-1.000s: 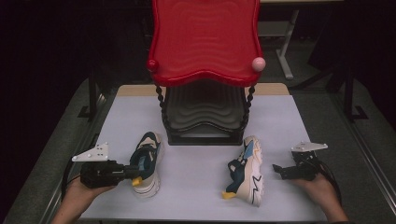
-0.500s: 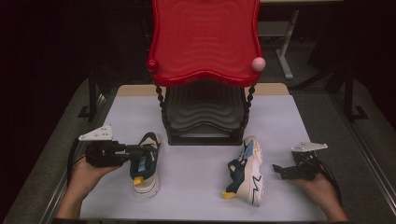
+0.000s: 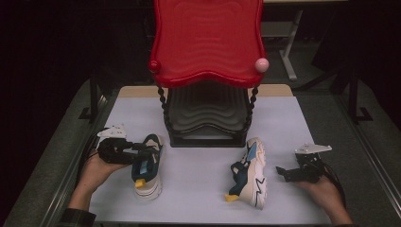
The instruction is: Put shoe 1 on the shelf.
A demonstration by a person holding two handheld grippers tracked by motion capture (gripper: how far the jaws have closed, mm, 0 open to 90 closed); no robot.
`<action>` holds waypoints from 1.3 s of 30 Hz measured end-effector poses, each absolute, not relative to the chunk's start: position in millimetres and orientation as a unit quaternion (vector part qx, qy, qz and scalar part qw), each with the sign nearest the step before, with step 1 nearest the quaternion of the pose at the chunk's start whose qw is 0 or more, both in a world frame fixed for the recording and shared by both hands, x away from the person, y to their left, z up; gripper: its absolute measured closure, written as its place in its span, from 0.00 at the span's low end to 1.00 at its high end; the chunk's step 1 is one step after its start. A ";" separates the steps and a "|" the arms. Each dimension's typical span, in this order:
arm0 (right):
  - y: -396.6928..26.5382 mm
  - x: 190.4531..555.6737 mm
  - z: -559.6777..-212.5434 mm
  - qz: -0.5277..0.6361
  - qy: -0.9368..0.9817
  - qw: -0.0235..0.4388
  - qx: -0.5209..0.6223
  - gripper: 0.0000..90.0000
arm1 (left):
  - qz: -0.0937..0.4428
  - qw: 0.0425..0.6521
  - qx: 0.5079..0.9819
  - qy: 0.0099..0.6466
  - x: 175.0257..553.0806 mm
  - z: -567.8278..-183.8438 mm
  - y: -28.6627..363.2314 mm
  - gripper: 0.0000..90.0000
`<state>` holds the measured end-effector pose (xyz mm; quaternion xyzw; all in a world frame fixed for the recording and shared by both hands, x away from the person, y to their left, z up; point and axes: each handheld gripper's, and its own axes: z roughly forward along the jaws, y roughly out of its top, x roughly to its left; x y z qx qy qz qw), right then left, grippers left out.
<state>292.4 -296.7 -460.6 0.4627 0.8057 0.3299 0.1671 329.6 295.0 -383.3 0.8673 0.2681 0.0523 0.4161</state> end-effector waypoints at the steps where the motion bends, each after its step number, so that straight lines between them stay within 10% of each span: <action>1: -296.8 292.4 -460.7 0.330 0.806 0.167 0.463 0.03 | 0.052 0.417 0.867 0.268 330.3 -384.2 295.0 0.62; 13: -296.7 292.5 -460.7 0.330 0.806 0.167 0.462 0.03 | 0.044 0.442 0.858 0.257 330.6 -386.3 299.4 0.80; 39: -296.8 292.6 -460.7 0.330 0.806 0.167 0.462 0.02 | 0.034 0.488 0.834 0.256 316.6 -368.1 318.7 0.82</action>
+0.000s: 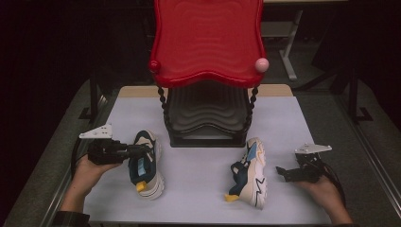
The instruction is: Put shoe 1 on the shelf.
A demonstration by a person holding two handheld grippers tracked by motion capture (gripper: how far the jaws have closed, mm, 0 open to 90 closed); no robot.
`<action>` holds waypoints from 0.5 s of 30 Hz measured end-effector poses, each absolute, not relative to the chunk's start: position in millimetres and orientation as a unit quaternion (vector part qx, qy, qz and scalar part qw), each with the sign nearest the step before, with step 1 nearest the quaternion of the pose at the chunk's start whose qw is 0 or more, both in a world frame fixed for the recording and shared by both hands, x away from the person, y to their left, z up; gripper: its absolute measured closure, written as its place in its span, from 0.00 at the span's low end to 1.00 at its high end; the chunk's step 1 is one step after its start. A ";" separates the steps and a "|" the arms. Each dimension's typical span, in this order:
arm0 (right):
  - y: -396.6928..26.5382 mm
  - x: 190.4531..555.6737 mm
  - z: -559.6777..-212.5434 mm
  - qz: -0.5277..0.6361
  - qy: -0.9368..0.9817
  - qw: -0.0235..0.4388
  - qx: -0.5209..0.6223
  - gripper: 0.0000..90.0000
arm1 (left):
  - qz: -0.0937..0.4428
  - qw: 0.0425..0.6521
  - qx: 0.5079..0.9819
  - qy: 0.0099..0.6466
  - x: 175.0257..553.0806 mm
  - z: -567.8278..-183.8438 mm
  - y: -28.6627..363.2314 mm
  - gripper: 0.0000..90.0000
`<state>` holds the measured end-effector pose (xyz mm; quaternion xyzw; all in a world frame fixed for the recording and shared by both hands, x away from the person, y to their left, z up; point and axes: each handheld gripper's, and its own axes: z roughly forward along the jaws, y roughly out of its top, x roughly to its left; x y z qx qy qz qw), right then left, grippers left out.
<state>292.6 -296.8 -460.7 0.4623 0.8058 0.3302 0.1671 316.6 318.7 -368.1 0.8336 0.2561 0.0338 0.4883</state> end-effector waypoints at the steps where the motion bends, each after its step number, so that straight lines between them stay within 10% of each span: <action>1: -296.8 292.5 -460.7 0.330 0.806 0.167 0.462 0.02 | 0.035 0.489 0.833 0.256 316.1 -366.4 319.1 0.82; 15: -296.8 292.5 -460.7 0.330 0.806 0.167 0.462 0.03 | 0.048 0.518 0.814 0.260 310.9 -335.1 326.7 0.82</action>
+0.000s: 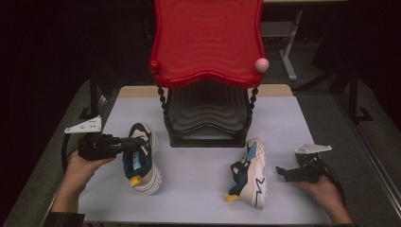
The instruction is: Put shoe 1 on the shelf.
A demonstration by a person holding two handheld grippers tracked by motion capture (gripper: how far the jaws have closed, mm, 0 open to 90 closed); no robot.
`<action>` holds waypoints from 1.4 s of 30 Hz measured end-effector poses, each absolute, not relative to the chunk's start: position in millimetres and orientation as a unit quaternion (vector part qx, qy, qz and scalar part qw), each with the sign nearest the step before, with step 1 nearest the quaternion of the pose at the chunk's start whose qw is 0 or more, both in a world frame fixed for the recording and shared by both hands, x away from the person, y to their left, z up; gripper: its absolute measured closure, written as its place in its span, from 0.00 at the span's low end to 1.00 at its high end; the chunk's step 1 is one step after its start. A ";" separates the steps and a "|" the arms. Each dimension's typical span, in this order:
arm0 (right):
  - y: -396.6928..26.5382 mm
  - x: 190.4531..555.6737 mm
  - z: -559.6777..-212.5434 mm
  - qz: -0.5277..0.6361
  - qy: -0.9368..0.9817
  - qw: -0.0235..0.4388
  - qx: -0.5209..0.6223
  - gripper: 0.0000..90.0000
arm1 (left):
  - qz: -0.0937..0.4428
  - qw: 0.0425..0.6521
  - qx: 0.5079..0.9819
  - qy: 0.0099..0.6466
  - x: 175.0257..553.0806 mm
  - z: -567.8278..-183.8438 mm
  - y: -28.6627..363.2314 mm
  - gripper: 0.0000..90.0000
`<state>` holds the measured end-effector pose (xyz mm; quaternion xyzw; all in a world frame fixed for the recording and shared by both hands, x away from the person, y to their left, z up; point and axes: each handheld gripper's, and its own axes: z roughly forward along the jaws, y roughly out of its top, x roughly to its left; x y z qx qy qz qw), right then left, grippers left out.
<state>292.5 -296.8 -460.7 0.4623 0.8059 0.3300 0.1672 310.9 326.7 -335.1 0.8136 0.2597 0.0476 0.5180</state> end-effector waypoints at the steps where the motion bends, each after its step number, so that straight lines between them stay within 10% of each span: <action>1: -296.8 292.5 -460.7 0.330 0.806 0.167 0.462 0.02 | 0.049 0.520 0.812 0.259 310.8 -332.9 327.4 0.82; 42: -296.8 292.3 -460.6 0.330 0.806 0.168 0.461 0.03 | 0.107 0.573 0.786 0.206 326.9 -217.8 324.9 0.82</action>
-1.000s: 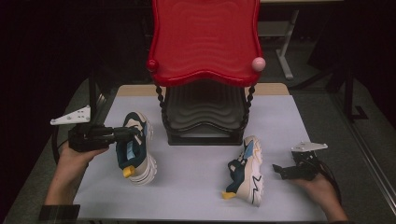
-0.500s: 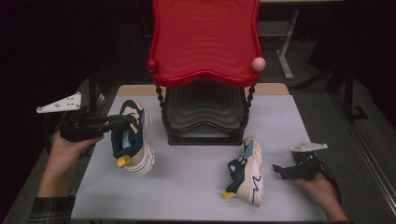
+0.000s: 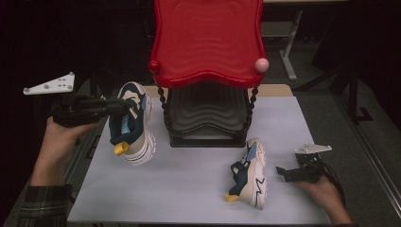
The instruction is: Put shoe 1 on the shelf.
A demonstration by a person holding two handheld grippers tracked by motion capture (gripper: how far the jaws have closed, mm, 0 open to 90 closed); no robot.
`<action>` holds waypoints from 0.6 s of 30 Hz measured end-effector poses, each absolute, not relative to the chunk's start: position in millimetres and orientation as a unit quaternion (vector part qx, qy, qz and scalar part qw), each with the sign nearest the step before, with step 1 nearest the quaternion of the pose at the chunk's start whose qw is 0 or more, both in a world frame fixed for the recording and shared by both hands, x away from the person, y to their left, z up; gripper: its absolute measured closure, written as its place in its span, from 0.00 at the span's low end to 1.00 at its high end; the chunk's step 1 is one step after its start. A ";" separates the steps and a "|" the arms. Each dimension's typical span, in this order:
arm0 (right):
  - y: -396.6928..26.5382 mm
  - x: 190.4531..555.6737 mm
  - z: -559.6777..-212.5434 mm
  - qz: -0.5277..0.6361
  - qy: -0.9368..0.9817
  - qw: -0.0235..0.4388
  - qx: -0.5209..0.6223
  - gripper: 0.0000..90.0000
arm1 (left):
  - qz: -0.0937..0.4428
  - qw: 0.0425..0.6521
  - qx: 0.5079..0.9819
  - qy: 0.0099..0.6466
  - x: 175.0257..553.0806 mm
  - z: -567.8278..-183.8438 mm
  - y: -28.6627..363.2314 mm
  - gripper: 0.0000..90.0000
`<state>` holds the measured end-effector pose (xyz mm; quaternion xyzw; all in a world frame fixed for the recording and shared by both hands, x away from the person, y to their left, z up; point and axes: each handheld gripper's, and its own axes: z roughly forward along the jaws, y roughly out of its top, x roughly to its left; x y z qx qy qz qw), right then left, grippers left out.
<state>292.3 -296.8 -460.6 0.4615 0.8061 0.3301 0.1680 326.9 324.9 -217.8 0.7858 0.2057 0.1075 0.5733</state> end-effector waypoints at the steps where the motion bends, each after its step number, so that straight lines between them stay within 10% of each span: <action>1: -296.9 292.4 -460.7 0.330 0.807 0.169 0.461 0.03 | 0.110 0.574 0.785 0.205 327.7 -214.3 325.0 0.82; 18: -296.8 292.3 -460.7 0.330 0.806 0.169 0.461 0.02 | 0.132 0.596 0.772 0.179 338.7 -160.9 325.6 0.82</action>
